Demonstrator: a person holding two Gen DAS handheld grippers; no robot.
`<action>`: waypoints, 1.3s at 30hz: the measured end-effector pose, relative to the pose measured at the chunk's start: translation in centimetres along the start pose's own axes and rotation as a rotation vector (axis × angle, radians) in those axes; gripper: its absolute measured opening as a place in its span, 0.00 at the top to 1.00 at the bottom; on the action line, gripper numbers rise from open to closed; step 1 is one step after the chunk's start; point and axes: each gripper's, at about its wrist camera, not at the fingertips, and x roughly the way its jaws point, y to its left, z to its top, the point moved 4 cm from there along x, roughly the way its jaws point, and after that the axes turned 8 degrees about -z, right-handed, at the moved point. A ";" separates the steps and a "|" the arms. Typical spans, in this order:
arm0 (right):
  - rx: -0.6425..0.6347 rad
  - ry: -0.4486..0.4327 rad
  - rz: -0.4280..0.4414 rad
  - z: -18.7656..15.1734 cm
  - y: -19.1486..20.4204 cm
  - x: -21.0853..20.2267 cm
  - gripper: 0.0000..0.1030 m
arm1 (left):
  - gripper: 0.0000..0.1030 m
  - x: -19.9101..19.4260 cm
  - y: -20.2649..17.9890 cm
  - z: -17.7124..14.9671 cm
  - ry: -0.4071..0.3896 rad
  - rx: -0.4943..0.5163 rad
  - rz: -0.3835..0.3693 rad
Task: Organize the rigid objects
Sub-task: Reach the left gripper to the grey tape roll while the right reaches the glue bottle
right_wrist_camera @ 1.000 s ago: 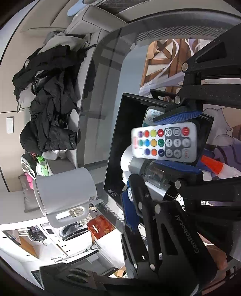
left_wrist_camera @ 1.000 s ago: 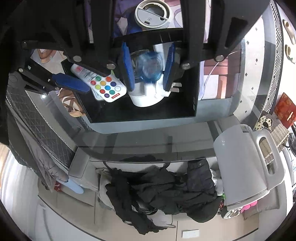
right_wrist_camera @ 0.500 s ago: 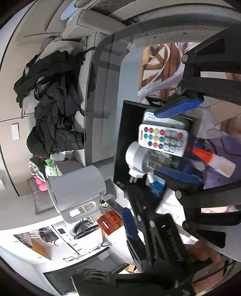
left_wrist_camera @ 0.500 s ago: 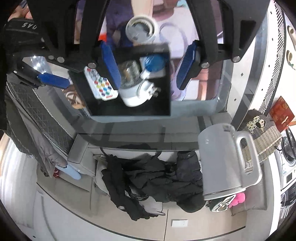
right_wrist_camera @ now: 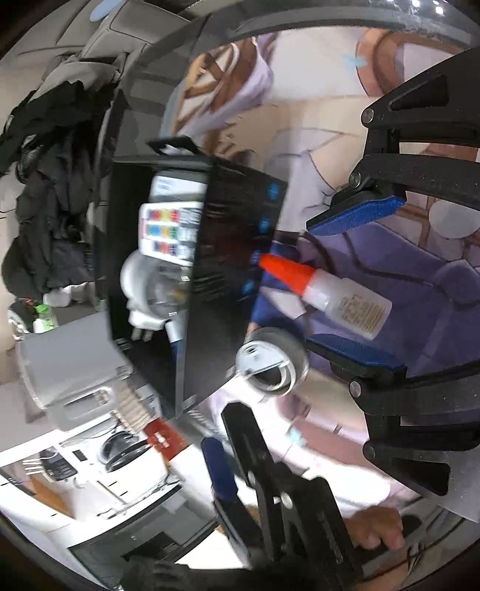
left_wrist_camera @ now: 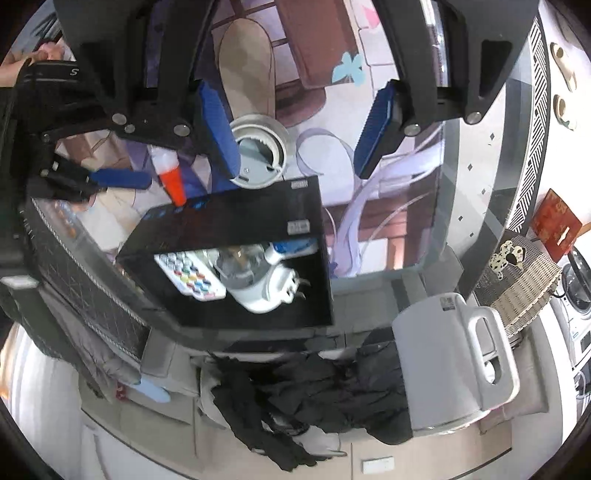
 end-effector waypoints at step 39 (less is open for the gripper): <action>-0.124 -0.027 -0.021 -1.4 -0.3 -1.5 0.75 | 0.50 2.0 -3.7 -1.8 0.119 0.002 -0.060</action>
